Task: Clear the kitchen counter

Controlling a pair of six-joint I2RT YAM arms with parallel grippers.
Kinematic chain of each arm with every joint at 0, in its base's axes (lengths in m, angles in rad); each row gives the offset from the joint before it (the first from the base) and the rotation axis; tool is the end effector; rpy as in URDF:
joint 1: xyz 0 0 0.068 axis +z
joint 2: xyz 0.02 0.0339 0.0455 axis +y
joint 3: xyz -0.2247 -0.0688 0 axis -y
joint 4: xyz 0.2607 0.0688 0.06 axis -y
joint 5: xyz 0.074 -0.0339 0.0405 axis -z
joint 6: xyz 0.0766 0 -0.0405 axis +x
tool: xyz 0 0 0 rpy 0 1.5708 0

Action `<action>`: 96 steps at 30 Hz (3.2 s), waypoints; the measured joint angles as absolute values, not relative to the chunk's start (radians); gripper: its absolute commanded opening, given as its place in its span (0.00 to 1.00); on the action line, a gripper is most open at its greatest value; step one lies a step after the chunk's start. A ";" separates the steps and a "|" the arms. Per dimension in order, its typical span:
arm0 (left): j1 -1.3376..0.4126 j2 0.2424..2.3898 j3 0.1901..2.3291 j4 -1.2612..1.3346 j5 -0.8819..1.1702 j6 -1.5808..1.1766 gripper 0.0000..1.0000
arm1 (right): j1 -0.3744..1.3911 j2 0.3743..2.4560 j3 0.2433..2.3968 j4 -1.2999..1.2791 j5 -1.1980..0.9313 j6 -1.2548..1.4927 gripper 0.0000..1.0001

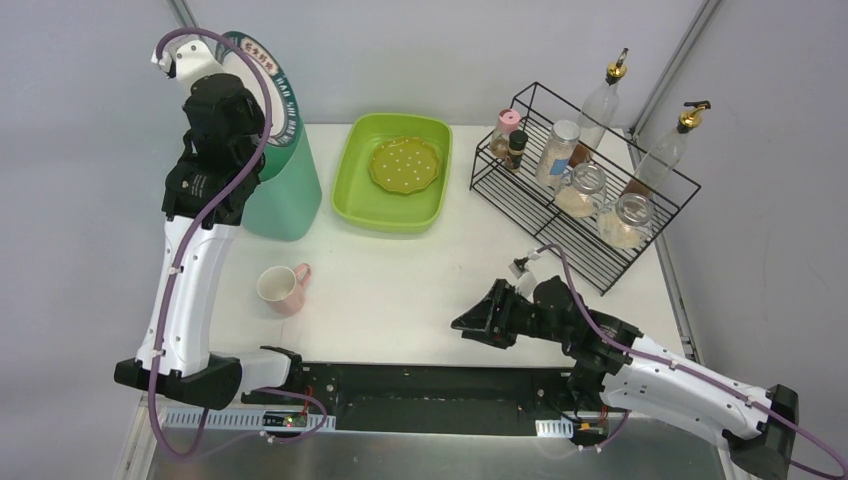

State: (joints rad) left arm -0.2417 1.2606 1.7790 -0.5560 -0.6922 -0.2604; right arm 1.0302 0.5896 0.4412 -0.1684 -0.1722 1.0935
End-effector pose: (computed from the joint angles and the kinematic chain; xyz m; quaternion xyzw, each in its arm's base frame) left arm 0.2845 -0.0198 0.5038 -0.2416 0.6753 0.0746 0.6928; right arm 0.1133 0.2142 0.2127 -0.0249 0.8080 0.5444 0.2240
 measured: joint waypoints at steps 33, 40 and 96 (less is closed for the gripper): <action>-0.286 1.860 1.734 -0.561 -0.088 -0.836 0.00 | 1.030 0.623 0.418 -0.133 -0.171 1.115 0.54; -0.287 2.014 1.811 -0.553 -0.115 -0.909 0.00 | 1.030 0.592 0.411 -0.132 -0.173 1.117 0.55; -0.247 2.307 1.927 -0.541 0.249 -0.941 0.60 | 1.032 0.475 0.364 -0.209 -0.139 1.150 0.62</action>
State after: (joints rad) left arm -0.2466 2.3074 1.9266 -0.5407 0.2485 -0.9409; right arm 1.0321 0.4751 0.3641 -0.2089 -0.1394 1.1496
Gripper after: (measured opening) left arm 0.580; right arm 0.622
